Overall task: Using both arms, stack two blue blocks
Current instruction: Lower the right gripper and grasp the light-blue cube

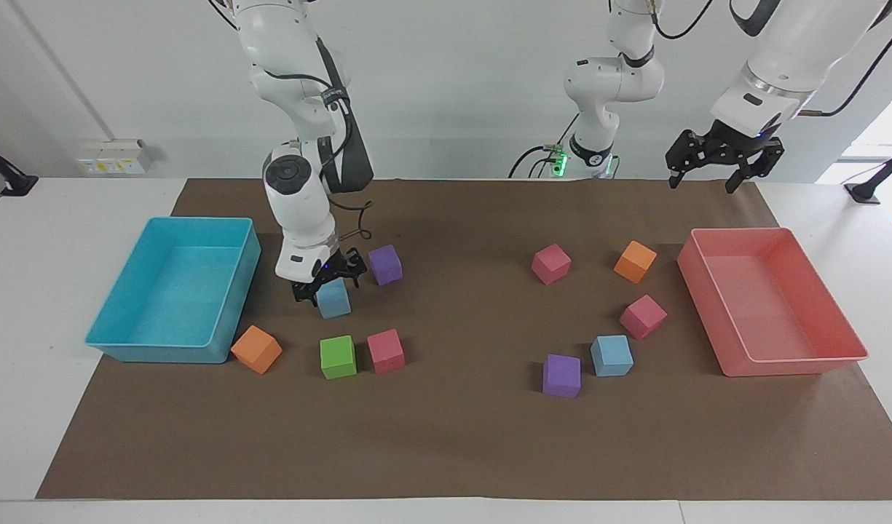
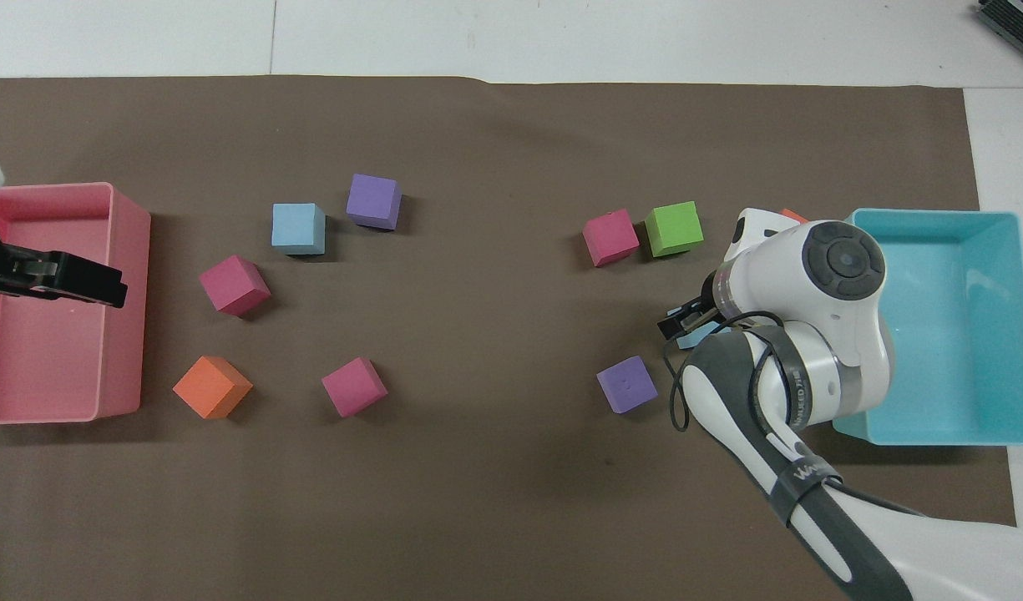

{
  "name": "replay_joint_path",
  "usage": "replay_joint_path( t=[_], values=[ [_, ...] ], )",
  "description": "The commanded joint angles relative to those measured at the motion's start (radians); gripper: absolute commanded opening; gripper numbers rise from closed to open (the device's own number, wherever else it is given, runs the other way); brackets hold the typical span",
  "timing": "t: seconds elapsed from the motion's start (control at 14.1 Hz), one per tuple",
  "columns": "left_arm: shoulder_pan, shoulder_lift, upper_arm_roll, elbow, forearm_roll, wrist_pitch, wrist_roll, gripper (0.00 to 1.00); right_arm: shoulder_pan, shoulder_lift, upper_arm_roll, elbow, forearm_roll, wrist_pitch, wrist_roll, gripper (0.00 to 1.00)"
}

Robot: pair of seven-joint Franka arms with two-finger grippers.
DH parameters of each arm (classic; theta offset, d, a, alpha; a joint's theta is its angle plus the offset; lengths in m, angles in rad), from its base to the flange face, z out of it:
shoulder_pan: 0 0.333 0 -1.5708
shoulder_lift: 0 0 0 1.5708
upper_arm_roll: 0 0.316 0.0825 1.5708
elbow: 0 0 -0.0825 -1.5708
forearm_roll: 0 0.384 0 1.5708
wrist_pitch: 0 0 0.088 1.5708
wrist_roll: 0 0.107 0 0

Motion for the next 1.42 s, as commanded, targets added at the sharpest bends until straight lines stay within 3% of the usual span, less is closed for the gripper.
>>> replay_joint_path(
  t=[0.0, 1.21, 1.28, 1.35],
  values=[
    [0.004, -0.009, -0.002, 0.001, -0.008, -0.007, 0.013, 1.00, -0.011, 0.016, 0.003, -0.027, 0.035, 0.057, -0.049, 1.00],
    [0.004, -0.010, -0.002, 0.001, -0.008, -0.006, 0.013, 1.00, -0.029, 0.047, 0.002, -0.059, 0.043, 0.073, -0.072, 0.99],
    [0.004, -0.009, -0.002, 0.001, -0.008, -0.006, 0.013, 1.00, -0.031, 0.047, 0.002, -0.058, 0.043, 0.073, -0.076, 0.86],
    [0.004, -0.010, -0.002, 0.001, -0.008, -0.006, 0.013, 1.00, -0.032, 0.047, 0.002, -0.058, 0.043, 0.073, -0.079, 0.64]
  ],
)
